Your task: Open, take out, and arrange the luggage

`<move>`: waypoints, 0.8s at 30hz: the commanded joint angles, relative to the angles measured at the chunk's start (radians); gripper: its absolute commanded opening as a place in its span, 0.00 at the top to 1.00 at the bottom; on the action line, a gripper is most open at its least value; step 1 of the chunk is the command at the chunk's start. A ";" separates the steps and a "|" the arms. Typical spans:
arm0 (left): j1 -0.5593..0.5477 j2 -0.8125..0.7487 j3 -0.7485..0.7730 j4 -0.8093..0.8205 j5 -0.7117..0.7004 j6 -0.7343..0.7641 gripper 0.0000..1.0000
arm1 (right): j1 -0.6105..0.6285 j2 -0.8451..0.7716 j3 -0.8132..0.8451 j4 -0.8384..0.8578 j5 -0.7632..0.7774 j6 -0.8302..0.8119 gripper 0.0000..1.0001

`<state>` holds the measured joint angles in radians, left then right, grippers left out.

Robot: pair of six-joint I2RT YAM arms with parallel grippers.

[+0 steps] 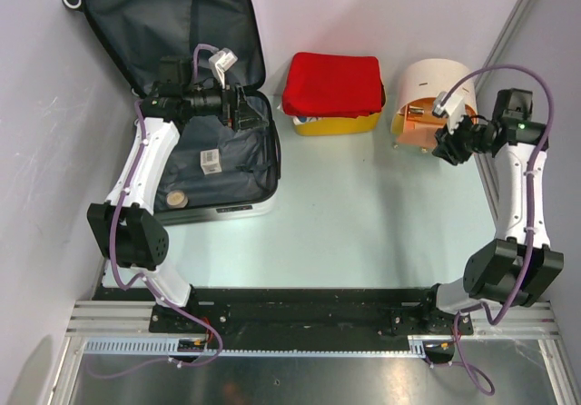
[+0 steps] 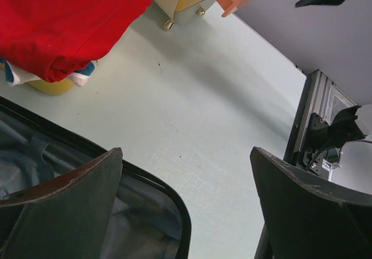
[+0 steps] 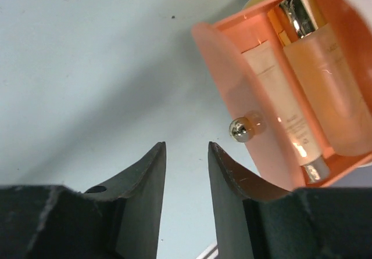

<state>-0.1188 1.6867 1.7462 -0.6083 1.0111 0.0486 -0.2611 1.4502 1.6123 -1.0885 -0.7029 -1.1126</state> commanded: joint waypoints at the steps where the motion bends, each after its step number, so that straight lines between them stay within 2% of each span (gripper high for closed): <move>1: -0.004 -0.010 -0.007 0.021 -0.014 -0.043 0.04 | 0.033 0.007 -0.098 0.205 0.081 0.105 0.62; 5: 0.021 0.007 0.012 0.019 -0.016 -0.043 0.03 | 0.051 0.074 -0.112 0.469 0.166 0.244 0.62; 11: 0.079 -0.004 -0.016 0.019 -0.051 -0.058 0.00 | 0.056 0.147 -0.115 0.724 0.235 0.322 0.59; 18: 0.113 -0.004 -0.036 0.019 -0.075 -0.007 0.00 | 0.079 0.257 -0.085 0.883 0.261 0.376 0.57; 24: 0.116 -0.041 -0.086 0.019 -0.135 0.063 0.00 | 0.079 0.282 -0.078 0.934 0.267 0.405 0.46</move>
<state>-0.0078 1.6951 1.6901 -0.6033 0.9222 0.0643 -0.1844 1.7153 1.4963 -0.2726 -0.4583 -0.7540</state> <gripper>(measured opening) 0.996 0.517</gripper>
